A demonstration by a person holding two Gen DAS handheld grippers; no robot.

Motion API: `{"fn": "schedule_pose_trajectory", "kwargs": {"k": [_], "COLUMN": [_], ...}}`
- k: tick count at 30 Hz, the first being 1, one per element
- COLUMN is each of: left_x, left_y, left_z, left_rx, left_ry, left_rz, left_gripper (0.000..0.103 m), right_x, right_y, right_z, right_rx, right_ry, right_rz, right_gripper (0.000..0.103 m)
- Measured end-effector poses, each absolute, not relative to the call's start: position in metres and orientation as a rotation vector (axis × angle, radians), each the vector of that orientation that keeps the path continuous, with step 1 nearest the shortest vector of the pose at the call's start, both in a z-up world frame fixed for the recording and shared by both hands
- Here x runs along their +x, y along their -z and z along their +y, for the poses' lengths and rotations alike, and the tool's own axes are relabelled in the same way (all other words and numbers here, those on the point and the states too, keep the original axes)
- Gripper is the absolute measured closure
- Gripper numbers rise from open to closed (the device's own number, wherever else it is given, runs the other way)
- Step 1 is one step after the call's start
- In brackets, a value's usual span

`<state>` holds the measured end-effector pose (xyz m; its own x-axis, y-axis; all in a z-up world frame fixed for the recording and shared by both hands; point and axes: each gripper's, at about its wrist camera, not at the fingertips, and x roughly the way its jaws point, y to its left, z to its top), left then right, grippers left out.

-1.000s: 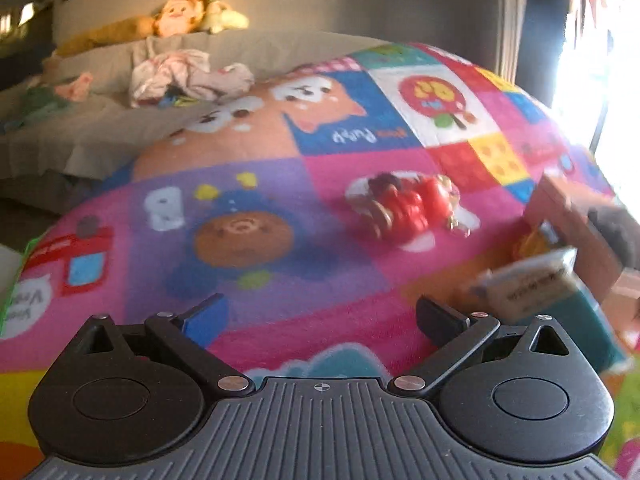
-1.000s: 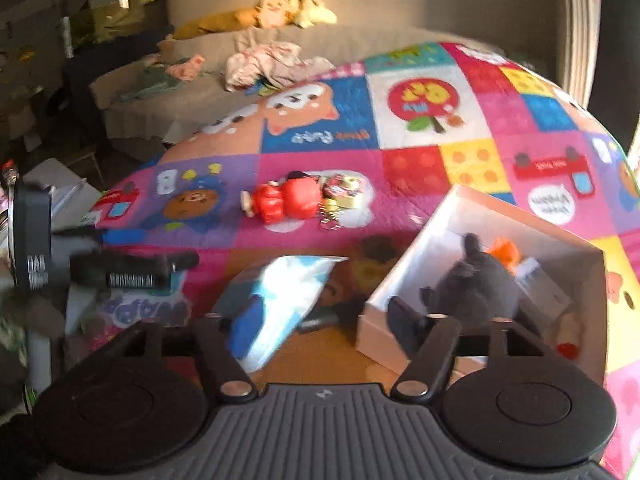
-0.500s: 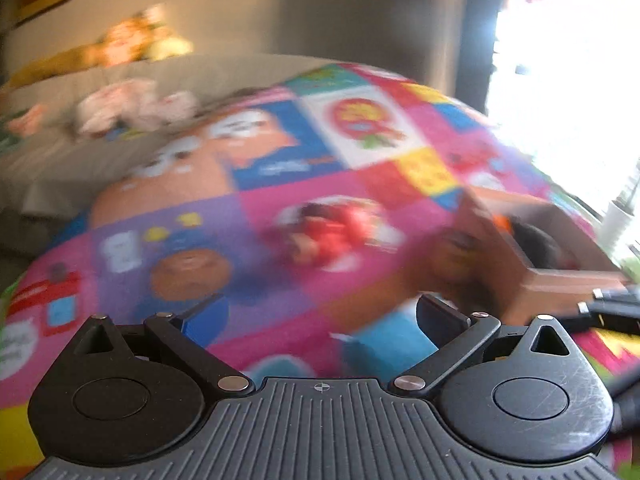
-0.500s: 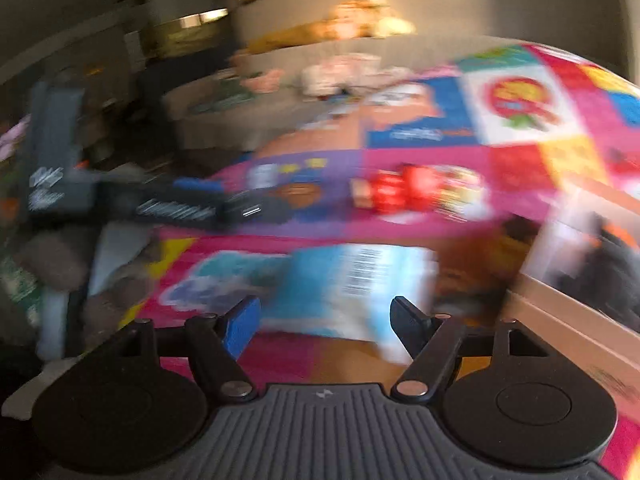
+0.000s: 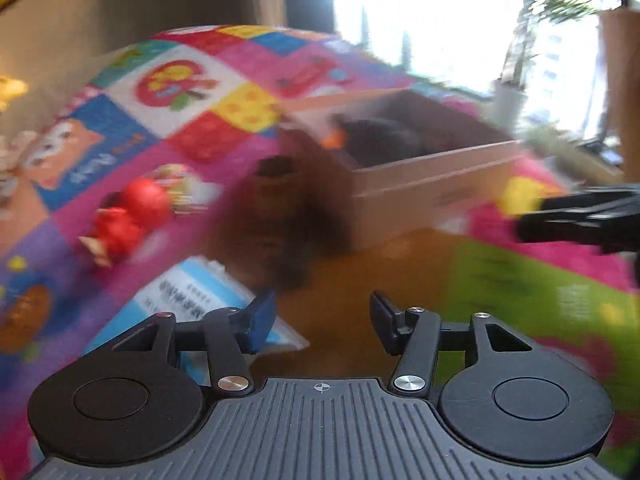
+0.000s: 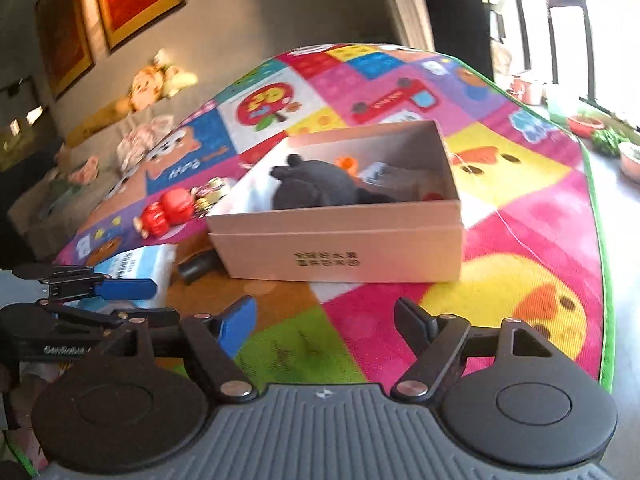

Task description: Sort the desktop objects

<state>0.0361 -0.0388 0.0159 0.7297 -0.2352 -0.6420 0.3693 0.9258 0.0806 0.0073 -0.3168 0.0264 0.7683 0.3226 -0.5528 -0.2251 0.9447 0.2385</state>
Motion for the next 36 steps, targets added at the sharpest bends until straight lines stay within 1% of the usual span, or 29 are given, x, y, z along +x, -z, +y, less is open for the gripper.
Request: {"fn": "schedule_pose_trajectory", "kwargs": {"k": [2, 6, 8, 10, 11, 12, 13, 14, 16, 21, 26, 29, 32, 34, 36], "left_x": [0.048, 0.062, 0.067, 0.077, 0.081, 0.083, 0.083, 0.081, 0.073, 0.034, -0.003, -0.007, 0.006, 0.018, 0.027], "left_y": [-0.017, -0.027, -0.025, -0.018, -0.014, -0.011, -0.009, -0.008, -0.009, -0.015, -0.017, -0.013, -0.010, -0.007, -0.007], "left_z": [-0.032, -0.028, -0.040, -0.050, -0.053, -0.055, -0.056, -0.056, -0.055, -0.054, -0.072, -0.088, -0.095, -0.092, -0.082], "left_rx": [0.222, 0.135, 0.165, 0.201, 0.206, 0.207, 0.211, 0.217, 0.227, 0.238, 0.255, 0.278, 0.286, 0.278, 0.254], "left_ry": [0.255, 0.338, 0.348, 0.334, 0.331, 0.330, 0.332, 0.335, 0.336, 0.388, 0.535, 0.586, 0.568, 0.532, 0.476], "left_rz": [0.671, 0.670, 0.671, 0.683, 0.698, 0.712, 0.722, 0.720, 0.713, 0.697, 0.699, 0.690, 0.670, 0.671, 0.683], "left_gripper": [0.043, 0.043, 0.044, 0.051, 0.057, 0.066, 0.071, 0.075, 0.077, 0.078, 0.078, 0.077, 0.077, 0.073, 0.068], "right_x": [0.008, 0.012, 0.009, 0.008, 0.006, 0.005, 0.004, 0.003, 0.000, -0.002, -0.004, -0.003, -0.005, -0.008, -0.012], "right_y": [-0.019, -0.008, -0.010, -0.010, -0.010, -0.010, -0.011, -0.011, -0.012, -0.015, -0.018, -0.018, -0.022, -0.026, -0.030], "right_z": [-0.320, -0.318, -0.318, -0.317, -0.316, -0.315, -0.315, -0.314, -0.314, -0.317, -0.322, -0.322, -0.321, -0.320, -0.318], "right_rx": [0.202, 0.257, 0.257, 0.251, 0.247, 0.241, 0.235, 0.229, 0.219, 0.229, 0.239, 0.239, 0.232, 0.217, 0.191], "right_ry": [-0.288, -0.288, -0.294, -0.291, -0.290, -0.286, -0.284, -0.282, -0.282, -0.261, -0.233, -0.223, -0.221, -0.217, -0.207], "right_rz": [0.620, 0.620, 0.605, 0.598, 0.596, 0.593, 0.589, 0.583, 0.571, 0.554, 0.546, 0.551, 0.546, 0.536, 0.524], "right_gripper": [0.025, 0.023, 0.019, 0.018, 0.018, 0.018, 0.018, 0.018, 0.018, 0.017, 0.014, 0.014, 0.014, 0.013, 0.009]}}
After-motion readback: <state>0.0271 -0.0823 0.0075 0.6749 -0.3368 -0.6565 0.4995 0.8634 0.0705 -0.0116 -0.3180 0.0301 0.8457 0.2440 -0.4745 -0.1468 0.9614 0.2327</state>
